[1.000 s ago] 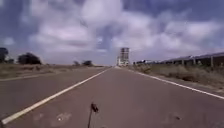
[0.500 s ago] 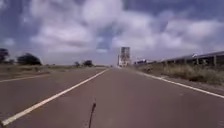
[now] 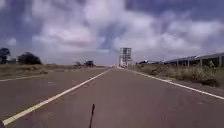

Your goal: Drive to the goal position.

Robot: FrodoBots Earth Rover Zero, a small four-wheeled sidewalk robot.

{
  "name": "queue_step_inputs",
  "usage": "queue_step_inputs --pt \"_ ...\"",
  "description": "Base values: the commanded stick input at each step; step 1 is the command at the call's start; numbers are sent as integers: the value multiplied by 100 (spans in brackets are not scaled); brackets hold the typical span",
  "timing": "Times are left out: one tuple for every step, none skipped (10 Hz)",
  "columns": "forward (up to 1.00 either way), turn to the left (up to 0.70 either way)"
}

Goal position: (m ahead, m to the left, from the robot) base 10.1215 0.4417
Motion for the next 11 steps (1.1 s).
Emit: queue_step_inputs --pt "100 0" --pt "100 0" --pt "100 0" --pt "100 0" --pt "100 0" --pt "100 0" --pt "100 0" --pt "100 0" --pt "100 0" --pt "100 0" --pt "100 0"
